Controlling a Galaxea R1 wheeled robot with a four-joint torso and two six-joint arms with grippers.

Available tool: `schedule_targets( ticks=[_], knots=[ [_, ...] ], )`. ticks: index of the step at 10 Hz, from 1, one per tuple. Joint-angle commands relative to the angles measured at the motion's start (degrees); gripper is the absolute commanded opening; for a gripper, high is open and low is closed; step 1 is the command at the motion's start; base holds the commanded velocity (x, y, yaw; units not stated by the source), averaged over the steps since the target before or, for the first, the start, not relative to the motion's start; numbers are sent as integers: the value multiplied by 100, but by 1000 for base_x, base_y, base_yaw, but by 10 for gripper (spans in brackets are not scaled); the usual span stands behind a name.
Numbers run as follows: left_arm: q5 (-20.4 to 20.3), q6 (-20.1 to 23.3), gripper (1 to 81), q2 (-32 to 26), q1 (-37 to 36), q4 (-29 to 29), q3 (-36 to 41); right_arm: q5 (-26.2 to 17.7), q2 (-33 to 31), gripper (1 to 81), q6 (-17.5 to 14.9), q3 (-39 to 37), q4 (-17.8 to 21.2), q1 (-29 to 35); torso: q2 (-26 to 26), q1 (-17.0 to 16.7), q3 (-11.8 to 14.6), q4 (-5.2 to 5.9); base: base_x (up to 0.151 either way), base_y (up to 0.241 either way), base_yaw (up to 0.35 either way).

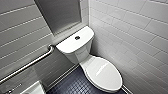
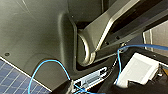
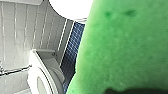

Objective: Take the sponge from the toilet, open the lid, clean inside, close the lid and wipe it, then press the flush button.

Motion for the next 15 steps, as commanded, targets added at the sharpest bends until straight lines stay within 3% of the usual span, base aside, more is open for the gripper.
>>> schedule_targets(
  ticks=[1, 4, 7, 9, 10, 14, 15],
  knots=[
    [543, 42, 811, 55, 79, -4, -120, -1059, -179, 10, 31, 41, 571, 1244, 0, 0, -269, 0, 0, 0, 0],
    [552, 42, 811, 328, 88, 5, -454, -1674, 206, 10, 48, -424, 1046, 2456, 5, 0, -231, 0, 0, 0, 0],
    [569, 42, 811, 389, 131, -3, -577, -2325, 1181, 10, 75, -1776, 1222, 3257, 6, 0, -238, 0, 0, 0, 0],
    [560, 50, 811, 363, 176, -3, -621, -2510, 1832, 10, 171, -2744, 1275, 3539, 6, 0, -241, 0, 0, 0, 0],
    [552, 51, 811, 337, 185, -3, -621, -2606, 2078, 10, 197, -3034, 1275, 3670, -564, 369, -241, 0, 0, 0, 0],
    [552, 51, 811, 381, 193, 14, -630, -2826, 2624, 10, 206, -3554, 1442, 4365, -933, 597, -243, 0, 0, 0, 0],
    [552, 51, 811, 389, 193, 14, -630, -2809, 2730, 10, 206, -3597, 1494, 4462, -575, 359, -243, 0, 0, 0, 0]
  ],
)
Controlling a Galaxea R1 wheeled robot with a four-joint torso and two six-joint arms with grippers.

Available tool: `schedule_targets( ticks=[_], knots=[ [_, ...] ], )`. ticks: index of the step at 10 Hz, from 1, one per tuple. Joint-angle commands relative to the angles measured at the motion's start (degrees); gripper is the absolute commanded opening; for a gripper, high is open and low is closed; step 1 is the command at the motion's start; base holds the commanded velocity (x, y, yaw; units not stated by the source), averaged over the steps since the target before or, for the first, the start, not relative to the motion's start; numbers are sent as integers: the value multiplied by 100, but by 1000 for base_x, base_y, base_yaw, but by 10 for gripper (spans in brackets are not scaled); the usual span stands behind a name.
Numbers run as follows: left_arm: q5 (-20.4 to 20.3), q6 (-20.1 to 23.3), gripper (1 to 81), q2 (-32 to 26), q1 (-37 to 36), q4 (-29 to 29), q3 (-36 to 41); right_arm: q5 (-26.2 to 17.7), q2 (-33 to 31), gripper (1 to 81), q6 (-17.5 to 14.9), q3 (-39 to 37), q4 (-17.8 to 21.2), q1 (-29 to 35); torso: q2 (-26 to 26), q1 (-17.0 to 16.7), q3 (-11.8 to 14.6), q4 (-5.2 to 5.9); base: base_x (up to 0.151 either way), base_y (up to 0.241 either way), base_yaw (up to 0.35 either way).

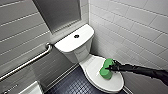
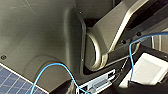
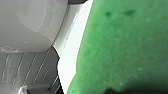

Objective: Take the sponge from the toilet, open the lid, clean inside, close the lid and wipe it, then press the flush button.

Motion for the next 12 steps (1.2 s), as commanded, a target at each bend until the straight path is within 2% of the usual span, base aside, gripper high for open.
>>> schedule_targets(
  ticks=[1, 3, 5, 7, 9, 10, 12],
  knots=[
    [564, 45, 811, -80, 86, 1, 70, -389, 181, 10, 49, -282, 341, 893, 7, -2, 0, 0, 0, 0, 0],
    [573, 45, 811, -62, 130, -8, -27, -248, 577, 10, 234, -943, 332, 780, -100, 61, 0, 0, 0, 0, 0],
    [564, 45, 811, -36, 200, -17, -159, 234, 1075, 10, 751, -1771, 315, 446, -87, 64, 0, 0, 0, 0, 0],
    [564, 36, 811, -54, 253, -25, -159, 262, 1377, 10, 761, -2384, 306, 305, -87, 64, 0, 0, 0, 0, 0],
    [555, 44, 811, -36, 253, -52, -159, 315, 1307, 10, 779, -2252, 341, -54, -87, 64, 0, 0, 0, 0, 0],
    [546, 36, 811, 7, 253, -52, -150, 349, 1073, 10, 796, -1931, 333, -309, -89, 64, 0, 0, 0, 0, 0],
    [546, 45, 811, 17, 253, -25, -142, 701, 369, 10, 867, -1174, 350, -758, -89, 64, 0, 0, 0, 0, 0]
  ],
)
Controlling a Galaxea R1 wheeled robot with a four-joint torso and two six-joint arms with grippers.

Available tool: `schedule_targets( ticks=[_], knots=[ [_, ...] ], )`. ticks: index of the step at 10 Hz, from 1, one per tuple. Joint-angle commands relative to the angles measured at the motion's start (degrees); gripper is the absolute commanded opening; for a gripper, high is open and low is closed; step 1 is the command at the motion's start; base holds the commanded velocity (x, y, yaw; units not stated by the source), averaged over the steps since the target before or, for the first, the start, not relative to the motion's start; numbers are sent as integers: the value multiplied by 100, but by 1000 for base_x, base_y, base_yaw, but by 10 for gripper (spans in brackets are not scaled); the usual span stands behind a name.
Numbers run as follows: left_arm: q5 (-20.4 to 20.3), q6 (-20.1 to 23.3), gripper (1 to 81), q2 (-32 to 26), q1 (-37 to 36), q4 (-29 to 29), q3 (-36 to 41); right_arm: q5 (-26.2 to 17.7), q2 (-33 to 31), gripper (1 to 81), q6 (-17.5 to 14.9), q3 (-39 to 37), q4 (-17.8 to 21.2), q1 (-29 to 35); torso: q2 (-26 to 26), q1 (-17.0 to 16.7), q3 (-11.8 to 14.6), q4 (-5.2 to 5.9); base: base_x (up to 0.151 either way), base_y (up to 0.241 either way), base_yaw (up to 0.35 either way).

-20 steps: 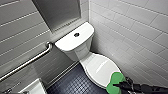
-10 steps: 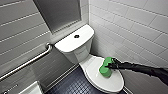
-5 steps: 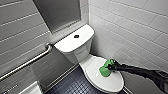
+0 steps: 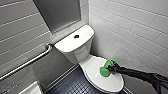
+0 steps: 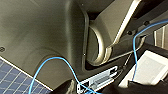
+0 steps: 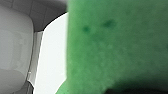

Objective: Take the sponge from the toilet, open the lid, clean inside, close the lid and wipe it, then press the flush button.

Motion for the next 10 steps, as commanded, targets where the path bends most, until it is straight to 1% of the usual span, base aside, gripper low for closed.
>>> schedule_targets(
  ticks=[1, 3, 6, 10],
  knots=[
    [532, 34, 811, -110, 94, -25, 90, 22, -1073, 10, 189, 1541, 2, -514, 0, 0, 0, 0, 0, 0, 0],
    [532, 34, 811, -110, 86, -25, 107, 657, -1700, 10, 207, 2381, 2, -1086, 0, 0, 0, 0, 0, 0, 0],
    [532, 34, 811, -84, 86, -25, 142, 998, -2436, 10, 216, 3142, -7, -1578, -2, 0, 0, 0, 0, 0, 0],
    [541, 34, 811, -102, 86, -17, 178, 1797, -3419, 10, 207, 3925, -33, -2615, -2, 0, 0, 0, 0, 0, 0]
  ],
)
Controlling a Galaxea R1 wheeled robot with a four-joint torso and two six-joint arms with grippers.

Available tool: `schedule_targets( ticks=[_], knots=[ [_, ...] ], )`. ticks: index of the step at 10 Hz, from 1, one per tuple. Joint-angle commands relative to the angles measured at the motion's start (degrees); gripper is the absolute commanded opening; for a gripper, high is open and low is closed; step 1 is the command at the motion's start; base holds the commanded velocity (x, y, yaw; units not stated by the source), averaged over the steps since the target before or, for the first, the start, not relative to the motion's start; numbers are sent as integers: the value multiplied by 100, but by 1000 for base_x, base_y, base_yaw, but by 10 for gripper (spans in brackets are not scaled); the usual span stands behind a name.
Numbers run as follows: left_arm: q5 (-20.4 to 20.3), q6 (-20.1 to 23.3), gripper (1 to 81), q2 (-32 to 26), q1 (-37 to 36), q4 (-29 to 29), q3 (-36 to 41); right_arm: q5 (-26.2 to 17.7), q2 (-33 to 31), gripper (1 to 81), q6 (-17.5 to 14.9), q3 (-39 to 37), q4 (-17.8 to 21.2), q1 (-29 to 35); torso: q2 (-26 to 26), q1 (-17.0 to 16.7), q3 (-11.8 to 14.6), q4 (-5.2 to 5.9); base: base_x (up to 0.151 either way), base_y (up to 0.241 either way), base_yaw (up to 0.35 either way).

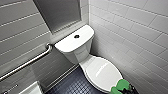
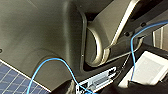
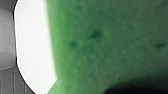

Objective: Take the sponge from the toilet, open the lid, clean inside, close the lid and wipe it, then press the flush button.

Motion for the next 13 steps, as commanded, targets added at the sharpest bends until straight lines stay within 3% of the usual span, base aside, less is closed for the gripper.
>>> schedule_targets(
  ticks=[1, 4, 7, 8, 11, 13],
  knots=[
    [555, 42, 811, -69, 77, -17, 128, 23, -1103, 10, 36, 712, -12, -671, 0, 0, 0, 0, 0, 0, 0],
    [555, 42, 811, -52, 59, -16, 146, 200, -1911, 10, -25, 1755, -38, -1076, -2, 0, 0, 0, 0, 0, 0],
    [555, 42, 811, -43, 32, -16, 154, 96, -2467, 10, -34, 2962, -512, -515, -5, 0, 0, 2, 0, 0, 0],
    [555, 42, 811, -43, 16, -16, 154, -165, -2441, 10, -43, 3042, -531, -25, -5, 0, 0, 2, 0, 0, 0],
    [546, 42, 811, -61, 24, -17, 146, -2010, -1600, 10, -34, 2186, -731, 1699, -6, 0, 0, 2, 0, 0, 0],
    [529, 34, 811, -69, 16, -17, 128, -2568, -1043, 10, -34, 1522, -767, 2342, -6, 0, 0, 2, 0, 0, 0]
  ],
)
